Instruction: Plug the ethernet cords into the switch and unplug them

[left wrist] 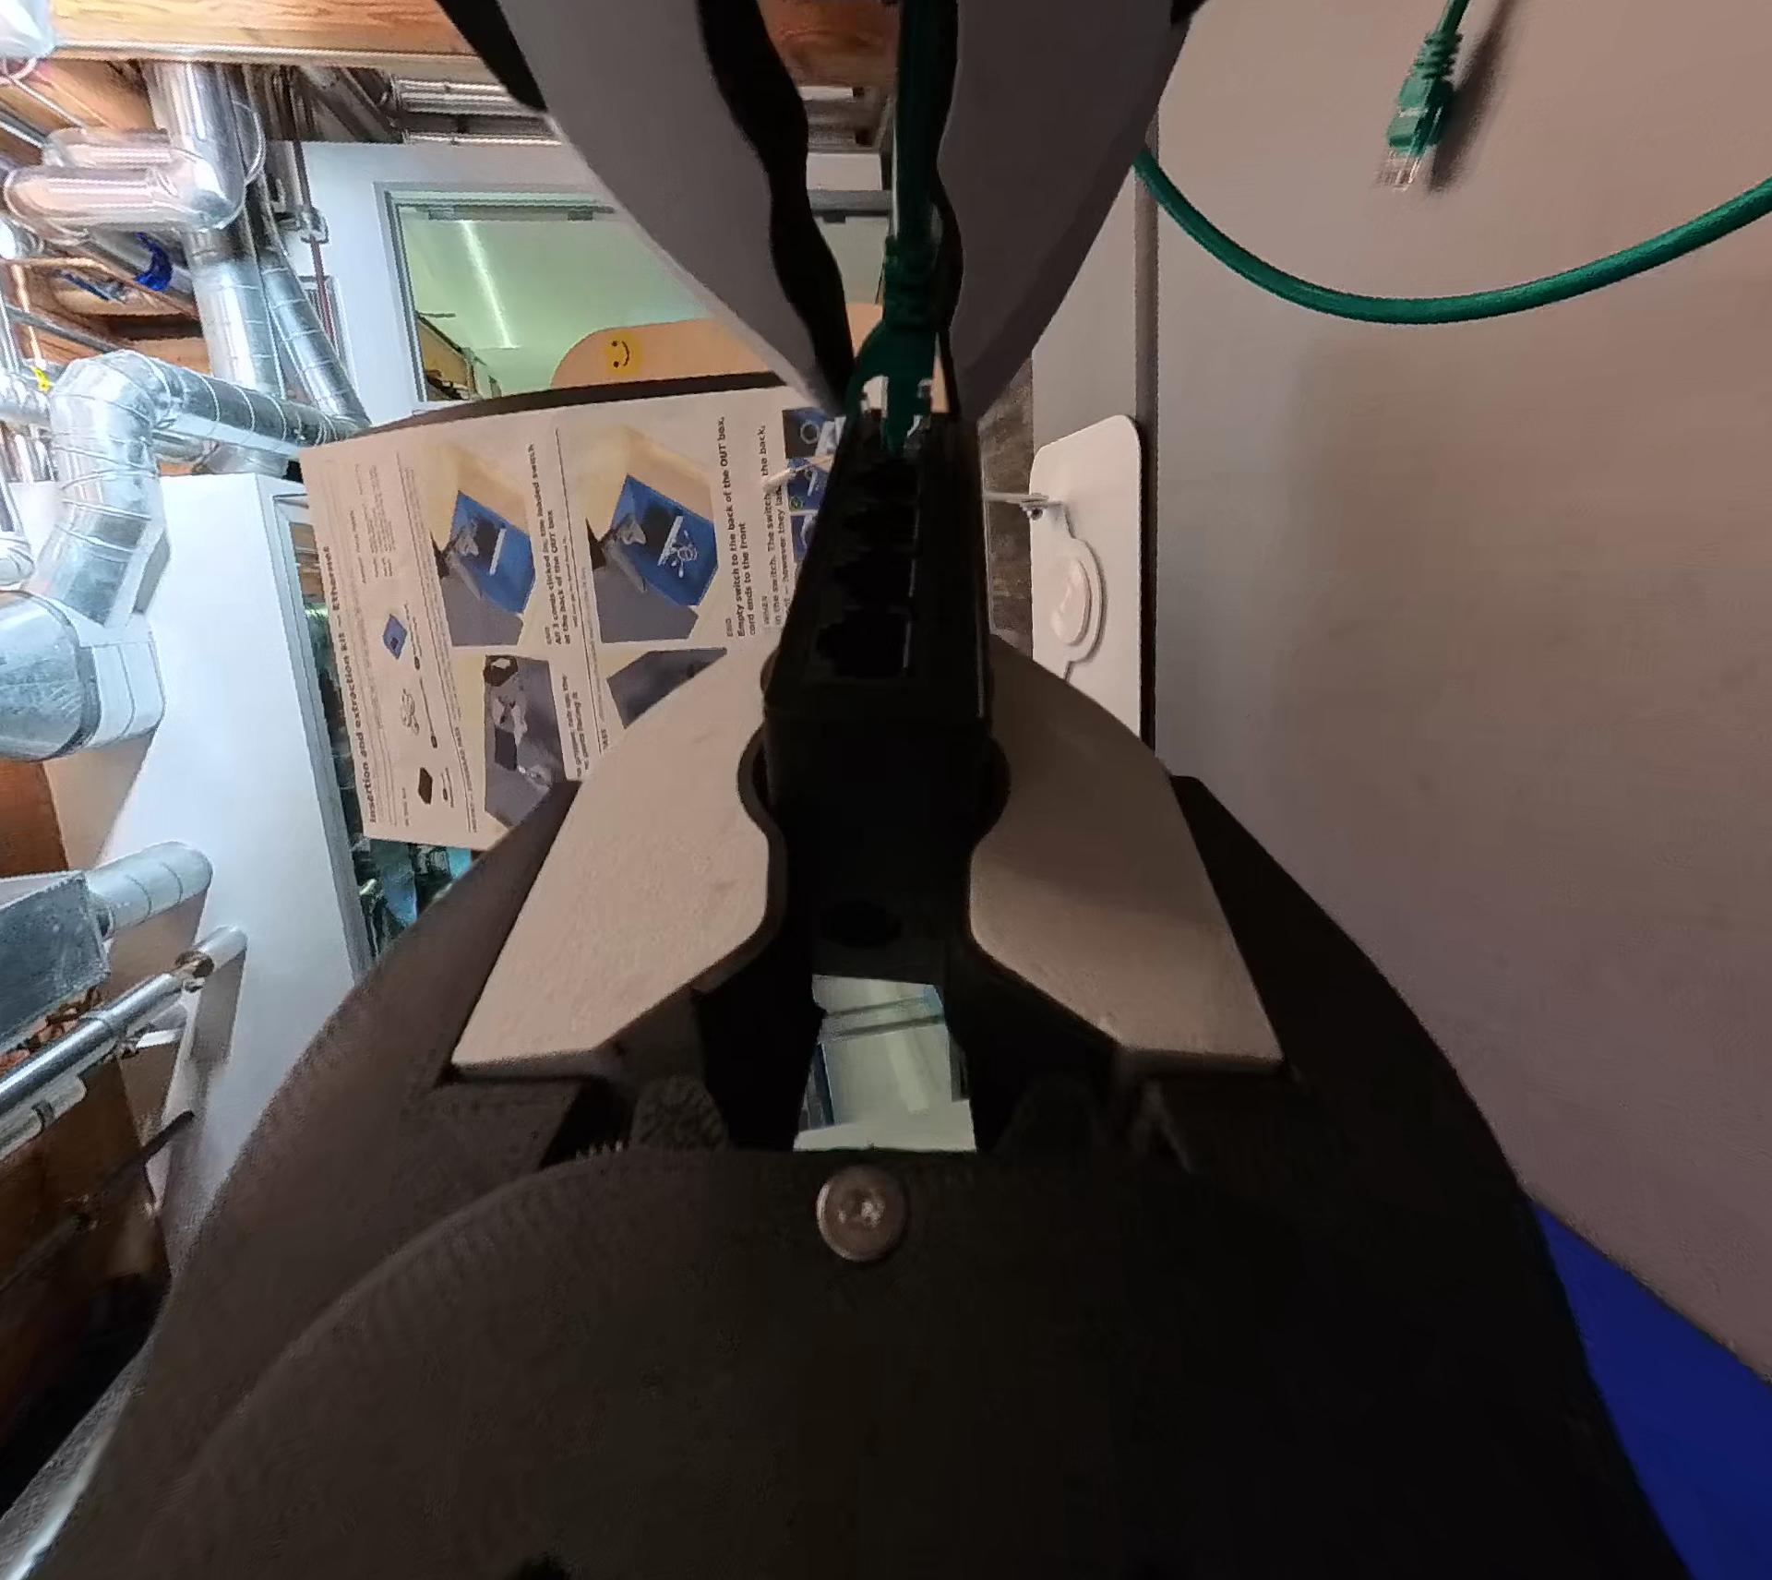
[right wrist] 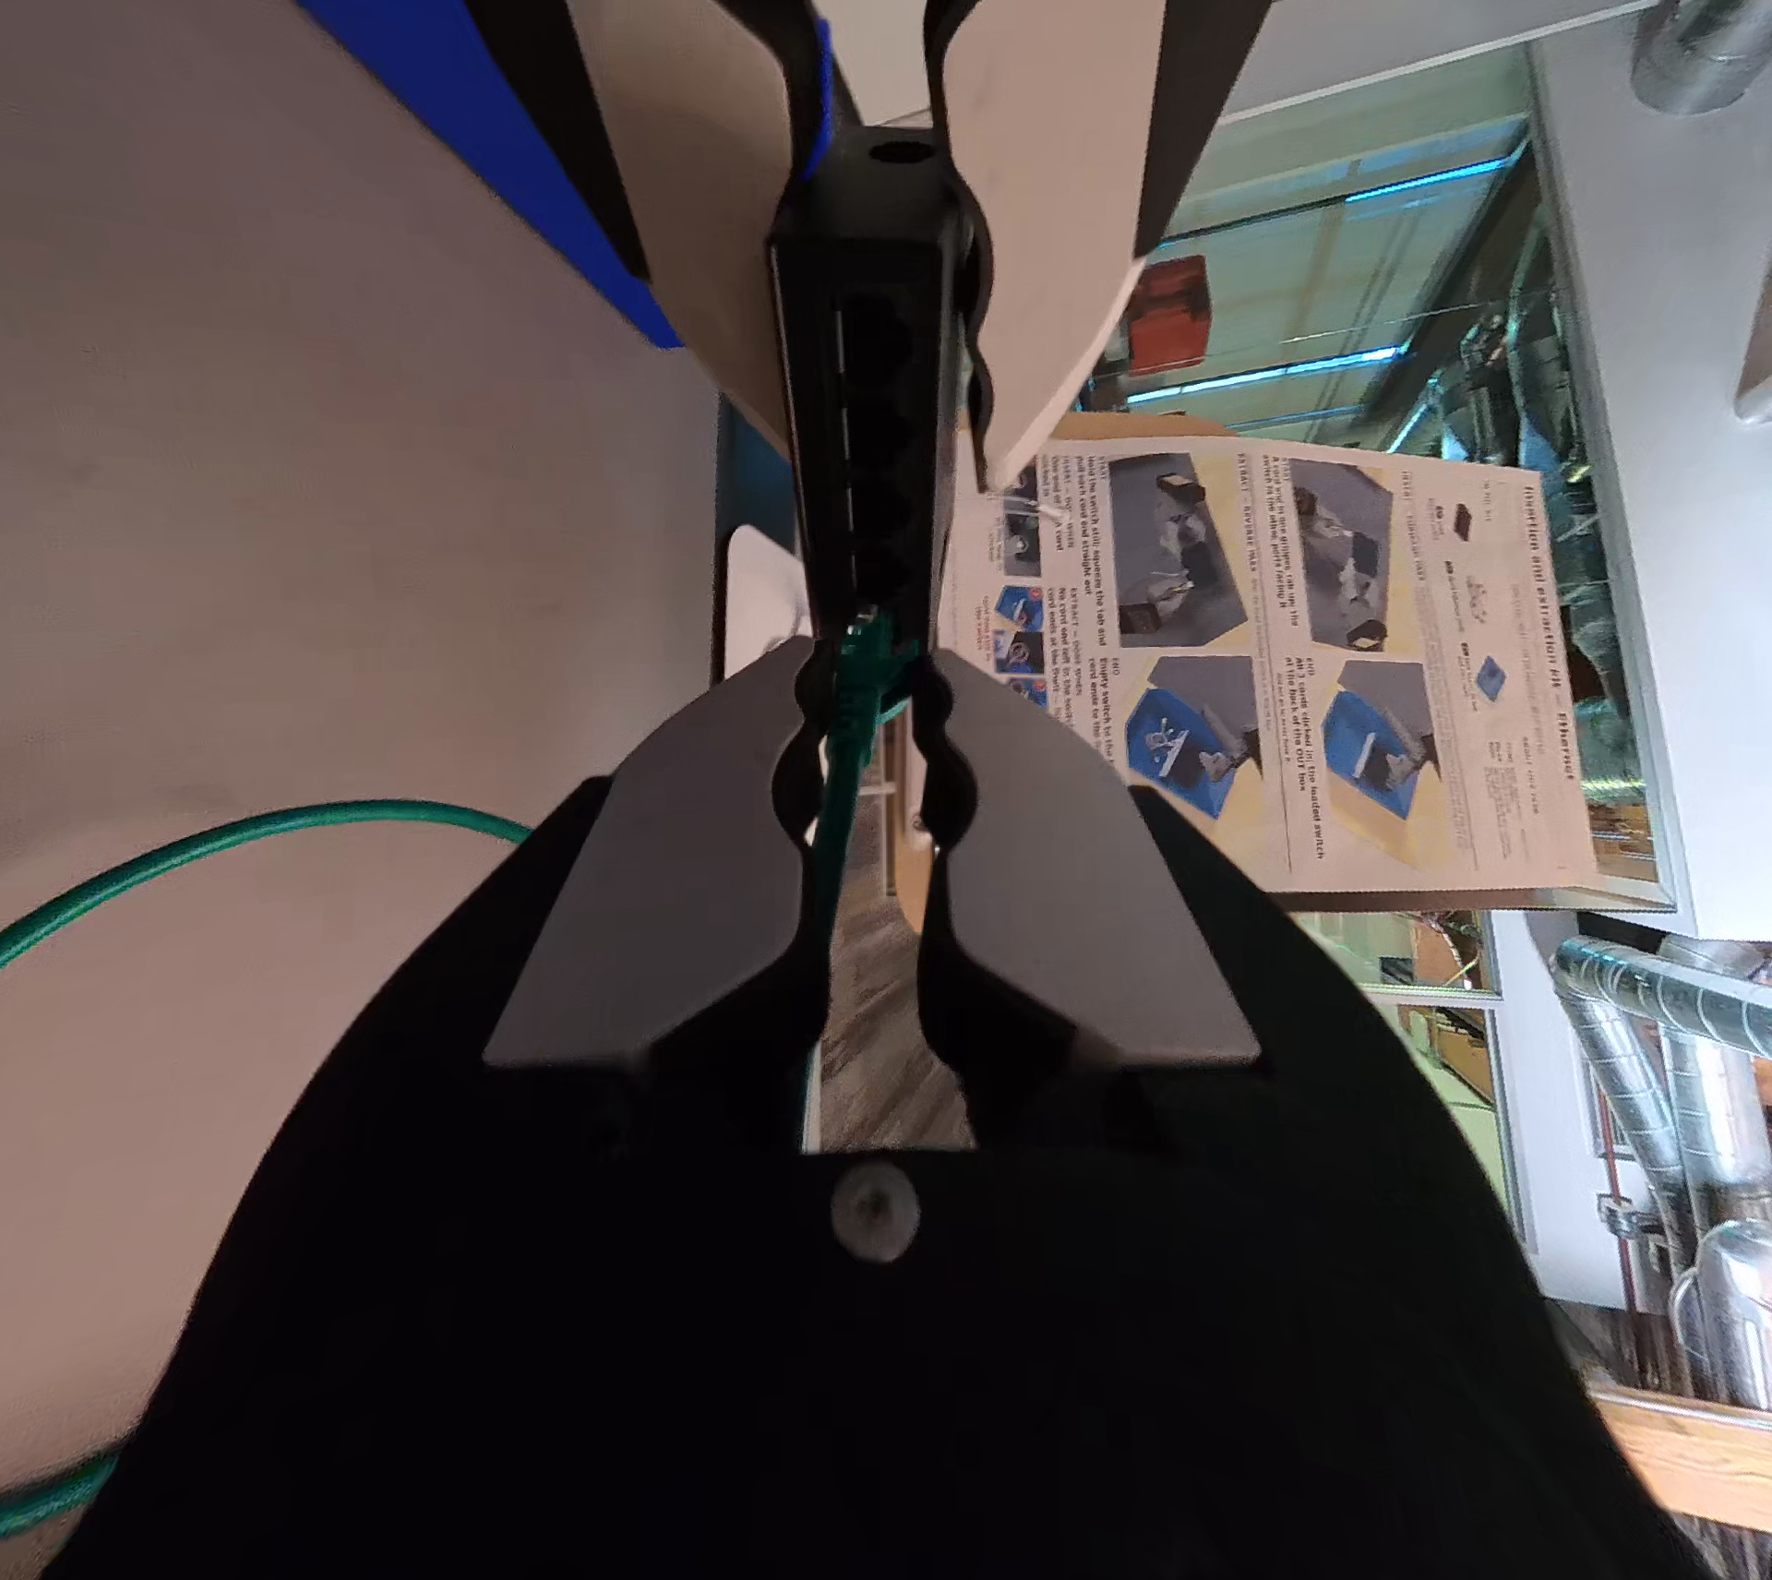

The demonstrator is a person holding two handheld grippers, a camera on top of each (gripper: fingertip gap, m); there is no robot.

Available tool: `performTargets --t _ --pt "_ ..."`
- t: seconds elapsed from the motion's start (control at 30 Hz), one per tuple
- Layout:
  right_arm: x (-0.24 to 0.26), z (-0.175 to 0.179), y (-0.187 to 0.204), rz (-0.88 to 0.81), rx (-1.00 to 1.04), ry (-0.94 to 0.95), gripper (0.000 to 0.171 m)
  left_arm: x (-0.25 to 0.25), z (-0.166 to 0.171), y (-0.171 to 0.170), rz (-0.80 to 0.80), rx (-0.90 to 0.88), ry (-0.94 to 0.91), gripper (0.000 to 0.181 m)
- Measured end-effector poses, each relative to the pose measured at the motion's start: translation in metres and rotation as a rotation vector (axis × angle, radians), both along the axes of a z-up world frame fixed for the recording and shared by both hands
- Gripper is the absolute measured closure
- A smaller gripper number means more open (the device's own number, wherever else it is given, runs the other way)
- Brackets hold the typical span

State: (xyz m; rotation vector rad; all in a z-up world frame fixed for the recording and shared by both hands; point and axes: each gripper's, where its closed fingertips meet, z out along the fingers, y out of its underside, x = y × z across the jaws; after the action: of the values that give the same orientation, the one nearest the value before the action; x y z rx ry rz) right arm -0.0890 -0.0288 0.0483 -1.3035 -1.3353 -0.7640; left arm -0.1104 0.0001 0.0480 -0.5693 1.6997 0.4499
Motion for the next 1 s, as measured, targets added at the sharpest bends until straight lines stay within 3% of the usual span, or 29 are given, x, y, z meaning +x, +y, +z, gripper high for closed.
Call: performTargets --t 0.03,0.27,0.43,0.87,1.0 --pt "0.002 -0.004 -0.002 -0.010 -0.038 0.002 0.154 0.002 -0.002 -0.001 -0.006 -0.003 0.005 0.152" --pt "0.014 -0.041 -0.009 -0.060 -0.247 -0.070 0.154 0.017 -0.032 -0.002 0.017 -0.052 0.080 0.146" --pt "0.019 -0.053 -0.015 -0.039 -0.345 -0.019 0.154 0.024 -0.047 -0.004 -0.011 -0.136 0.101 0.147" --pt "0.018 -0.038 -0.026 0.013 -0.327 0.072 0.155 0.029 -0.041 -0.012 -0.059 -0.273 0.013 0.146" --pt "0.022 -0.015 -0.022 -0.014 -0.192 0.070 0.155 0.033 -0.024 -0.011 -0.040 -0.280 -0.109 0.146"
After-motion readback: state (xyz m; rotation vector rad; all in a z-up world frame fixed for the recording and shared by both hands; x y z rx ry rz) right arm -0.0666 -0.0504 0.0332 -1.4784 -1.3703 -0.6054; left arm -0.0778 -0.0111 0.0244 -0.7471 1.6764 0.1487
